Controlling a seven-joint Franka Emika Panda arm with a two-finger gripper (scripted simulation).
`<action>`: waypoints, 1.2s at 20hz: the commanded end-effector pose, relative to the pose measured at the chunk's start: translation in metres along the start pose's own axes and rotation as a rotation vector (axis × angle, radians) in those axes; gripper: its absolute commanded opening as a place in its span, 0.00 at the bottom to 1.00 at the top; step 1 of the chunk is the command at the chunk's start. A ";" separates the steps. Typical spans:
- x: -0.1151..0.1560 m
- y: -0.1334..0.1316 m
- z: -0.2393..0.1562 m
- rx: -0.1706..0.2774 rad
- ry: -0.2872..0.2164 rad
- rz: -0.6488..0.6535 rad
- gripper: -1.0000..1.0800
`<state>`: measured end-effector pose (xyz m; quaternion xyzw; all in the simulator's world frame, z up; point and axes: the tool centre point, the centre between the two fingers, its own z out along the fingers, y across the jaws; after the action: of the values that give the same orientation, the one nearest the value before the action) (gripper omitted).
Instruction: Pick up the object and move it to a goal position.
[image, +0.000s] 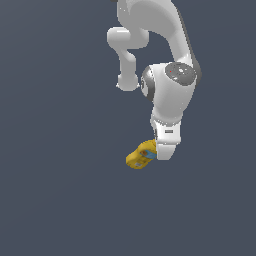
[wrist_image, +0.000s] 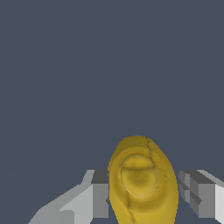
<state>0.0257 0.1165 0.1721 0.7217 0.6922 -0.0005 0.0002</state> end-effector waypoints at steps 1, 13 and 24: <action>0.012 -0.005 -0.001 0.000 0.001 0.000 0.00; 0.030 -0.011 0.002 0.003 0.000 0.001 0.00; 0.065 -0.023 0.006 0.003 0.000 0.001 0.00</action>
<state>0.0049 0.1814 0.1640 0.7218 0.6921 -0.0027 -0.0012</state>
